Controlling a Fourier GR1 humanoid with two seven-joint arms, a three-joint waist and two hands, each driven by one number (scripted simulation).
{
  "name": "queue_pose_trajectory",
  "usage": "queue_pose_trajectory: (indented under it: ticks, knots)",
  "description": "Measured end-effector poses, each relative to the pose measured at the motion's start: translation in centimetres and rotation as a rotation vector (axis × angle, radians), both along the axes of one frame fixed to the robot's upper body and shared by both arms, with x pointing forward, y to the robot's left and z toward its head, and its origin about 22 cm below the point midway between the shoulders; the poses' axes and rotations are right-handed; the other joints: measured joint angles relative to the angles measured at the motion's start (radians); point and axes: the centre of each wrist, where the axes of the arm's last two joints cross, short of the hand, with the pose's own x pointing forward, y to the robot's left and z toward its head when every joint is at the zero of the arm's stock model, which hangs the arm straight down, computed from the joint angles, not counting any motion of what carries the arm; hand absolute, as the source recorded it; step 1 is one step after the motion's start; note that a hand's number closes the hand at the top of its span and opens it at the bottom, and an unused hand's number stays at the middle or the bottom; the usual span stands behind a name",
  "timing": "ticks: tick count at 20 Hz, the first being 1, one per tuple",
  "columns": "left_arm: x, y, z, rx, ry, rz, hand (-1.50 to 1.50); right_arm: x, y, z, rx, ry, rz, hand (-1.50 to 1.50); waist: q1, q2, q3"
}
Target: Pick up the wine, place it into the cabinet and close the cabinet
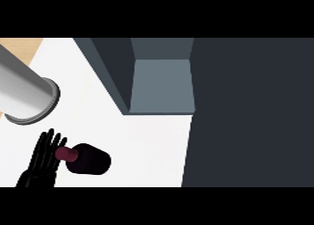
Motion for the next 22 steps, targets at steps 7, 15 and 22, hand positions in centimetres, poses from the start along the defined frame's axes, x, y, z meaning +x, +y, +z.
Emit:
queue_pose_trajectory:
  ticks: [7,15,22]
  knots:
    - [1.5,0.0,-2.3,-0.008,0.005,-0.004,-1.5,0.0,0.0,-0.1,0.001,-0.003,0.002,-1.5,-0.001,0.0,0.0]
    - [0.8,0.0,-4.5,-0.006,0.017,-0.011,-1.5,0.0,-0.5,-0.1,-0.014,-0.011,-0.015,-1.5,0.001,0.0,0.0]
    - [1.6,-0.4,-5.9,-0.01,0.025,-0.012,-1.5,0.0,-0.1,0.1,-0.005,0.001,0.004,-1.5,0.0,0.0,0.0]
